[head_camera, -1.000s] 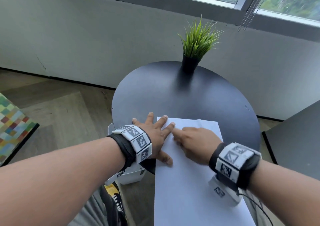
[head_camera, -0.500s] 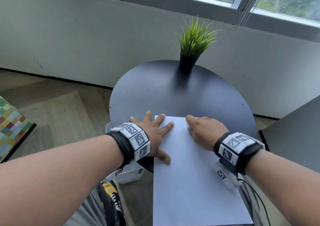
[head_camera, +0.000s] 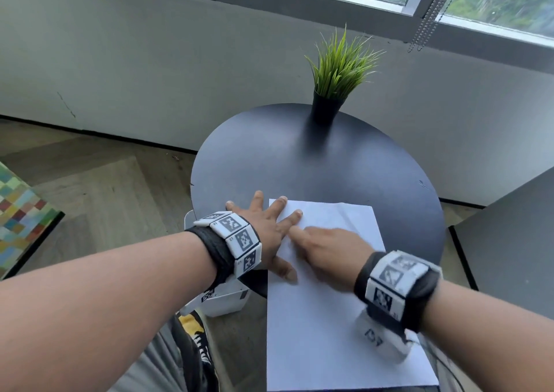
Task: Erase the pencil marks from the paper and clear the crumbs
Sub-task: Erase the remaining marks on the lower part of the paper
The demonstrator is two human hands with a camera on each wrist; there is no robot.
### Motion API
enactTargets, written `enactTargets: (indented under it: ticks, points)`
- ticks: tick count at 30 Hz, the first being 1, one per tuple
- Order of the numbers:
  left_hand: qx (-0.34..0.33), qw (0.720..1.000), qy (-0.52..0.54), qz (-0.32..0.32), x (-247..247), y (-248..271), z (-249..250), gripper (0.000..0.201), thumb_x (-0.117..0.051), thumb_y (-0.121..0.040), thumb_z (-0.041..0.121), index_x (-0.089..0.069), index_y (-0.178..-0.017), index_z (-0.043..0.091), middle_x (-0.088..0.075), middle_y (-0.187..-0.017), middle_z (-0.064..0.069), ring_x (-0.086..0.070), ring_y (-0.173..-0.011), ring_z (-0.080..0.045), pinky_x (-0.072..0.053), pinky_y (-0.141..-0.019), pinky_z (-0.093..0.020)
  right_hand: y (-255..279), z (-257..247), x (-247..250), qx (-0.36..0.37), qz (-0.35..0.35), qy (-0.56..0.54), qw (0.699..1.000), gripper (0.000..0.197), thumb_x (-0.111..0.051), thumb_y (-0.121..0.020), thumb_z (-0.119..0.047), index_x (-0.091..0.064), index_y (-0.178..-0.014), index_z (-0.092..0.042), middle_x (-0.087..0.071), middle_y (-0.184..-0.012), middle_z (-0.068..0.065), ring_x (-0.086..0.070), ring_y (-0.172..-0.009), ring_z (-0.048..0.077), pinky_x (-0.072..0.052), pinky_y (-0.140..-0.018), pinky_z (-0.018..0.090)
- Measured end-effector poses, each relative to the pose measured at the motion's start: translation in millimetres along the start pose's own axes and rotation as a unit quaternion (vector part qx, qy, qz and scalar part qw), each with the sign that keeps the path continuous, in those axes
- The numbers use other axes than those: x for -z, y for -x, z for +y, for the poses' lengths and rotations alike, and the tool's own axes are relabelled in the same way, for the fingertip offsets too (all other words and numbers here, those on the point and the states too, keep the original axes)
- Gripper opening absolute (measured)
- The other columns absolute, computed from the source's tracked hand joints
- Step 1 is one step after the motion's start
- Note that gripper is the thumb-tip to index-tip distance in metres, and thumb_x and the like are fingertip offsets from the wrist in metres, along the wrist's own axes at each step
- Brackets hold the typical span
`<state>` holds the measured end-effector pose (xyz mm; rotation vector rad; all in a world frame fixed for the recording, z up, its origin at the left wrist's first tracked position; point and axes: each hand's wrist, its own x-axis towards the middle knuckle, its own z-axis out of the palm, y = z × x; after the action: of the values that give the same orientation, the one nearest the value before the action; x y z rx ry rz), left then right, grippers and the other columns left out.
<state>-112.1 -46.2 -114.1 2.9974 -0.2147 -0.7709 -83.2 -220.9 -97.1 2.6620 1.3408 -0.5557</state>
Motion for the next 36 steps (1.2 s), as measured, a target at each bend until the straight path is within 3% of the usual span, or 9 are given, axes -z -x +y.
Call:
enactTargets:
  ticks: [4,10,14,18,20,25,30,33,36]
  points:
    - [-0.001,1.000,-0.001,0.001,-2,1,0,0.121,-0.050,-0.057,0.097,0.012,-0.150,0.049,0.010,-0.163,0.011,0.004,-0.147,-0.039,-0.022,-0.099,-0.079,-14,44,11,-0.121,0.056,0.001,0.991,0.009,-0.036,-0.098,-0.023,-0.029,-0.092,-0.023,-0.060,-0.100,0.006,-0.060,-0.093,0.033,-0.042,-0.067,0.037]
    - [0.001,1.000,0.004,0.004,0,2,1,0.117,-0.056,-0.061,0.092,0.010,-0.150,0.051,0.011,-0.163,0.009,0.006,-0.147,-0.041,-0.020,-0.099,-0.081,2,-1,-4,0.038,-0.007,-0.016,0.999,0.023,-0.041,-0.094,-0.020,-0.032,-0.114,-0.028,-0.057,-0.104,0.004,-0.060,-0.092,0.033,-0.047,-0.069,0.040]
    - [-0.003,1.000,0.003,0.007,-2,3,1,0.117,-0.052,-0.057,0.096,0.010,-0.148,0.055,0.009,-0.162,0.010,0.005,-0.146,-0.041,-0.022,-0.099,-0.079,-8,52,6,-0.105,0.069,-0.024,0.992,0.007,-0.034,-0.098,-0.029,-0.032,-0.093,-0.025,-0.055,-0.090,0.001,-0.057,-0.086,0.032,-0.049,-0.073,0.041]
    - [-0.004,1.000,0.003,0.002,0,1,1,0.118,-0.052,-0.055,0.097,0.012,-0.145,0.057,0.011,-0.163,0.010,0.008,-0.147,-0.041,-0.020,-0.098,-0.081,10,24,-6,0.024,0.019,-0.009,0.999,0.018,-0.038,-0.097,-0.023,-0.041,-0.115,-0.025,-0.054,-0.101,0.000,-0.056,-0.090,0.029,-0.046,-0.074,0.041]
    - [-0.002,1.000,-0.001,-0.002,1,0,0,0.117,-0.050,-0.055,0.098,0.013,-0.145,0.058,0.012,-0.163,0.010,0.009,-0.147,-0.042,-0.020,-0.098,-0.081,18,22,-7,0.063,-0.006,-0.009,0.998,0.008,-0.039,-0.099,-0.028,-0.037,-0.107,-0.029,-0.048,-0.095,-0.004,-0.054,-0.087,0.027,-0.045,-0.071,0.043]
    - [0.003,1.000,-0.001,-0.004,1,1,2,0.114,-0.050,-0.056,0.098,0.012,-0.144,0.060,0.011,-0.163,0.010,0.008,-0.147,-0.042,-0.021,-0.099,-0.079,3,64,1,-0.093,0.069,-0.044,0.992,0.019,-0.030,-0.097,-0.043,-0.035,-0.095,-0.025,-0.056,-0.099,-0.005,-0.054,-0.090,0.027,-0.050,-0.071,0.038]
    - [0.014,1.000,-0.001,-0.001,3,4,8,0.126,-0.048,-0.051,0.101,0.011,-0.150,0.052,0.011,-0.165,0.004,0.010,-0.148,-0.041,-0.012,-0.104,-0.079,1,56,-2,-0.120,0.062,-0.037,0.990,0.013,-0.031,-0.098,-0.039,-0.030,-0.092,-0.028,-0.057,-0.101,0.003,-0.056,-0.090,0.030,-0.050,-0.074,0.040]
    - [0.012,0.999,-0.021,0.035,-5,6,18,0.133,-0.041,-0.052,0.103,0.008,-0.155,0.036,0.012,-0.165,-0.006,0.013,-0.150,-0.038,-0.002,-0.109,-0.075,5,43,-6,-0.071,0.061,-0.012,0.996,0.005,-0.035,-0.098,-0.030,-0.035,-0.103,-0.030,-0.056,-0.103,0.005,-0.057,-0.092,0.031,-0.046,-0.071,0.038]
    - [-0.013,0.998,-0.023,0.048,-11,8,18,0.136,-0.043,-0.055,0.101,0.006,-0.157,0.025,0.020,-0.164,-0.005,0.018,-0.151,-0.033,-0.002,-0.113,-0.071,15,15,-14,0.048,0.022,0.021,0.998,0.022,-0.044,-0.094,-0.022,-0.039,-0.115,-0.024,-0.054,-0.101,0.002,-0.057,-0.090,0.029,-0.048,-0.071,0.043]
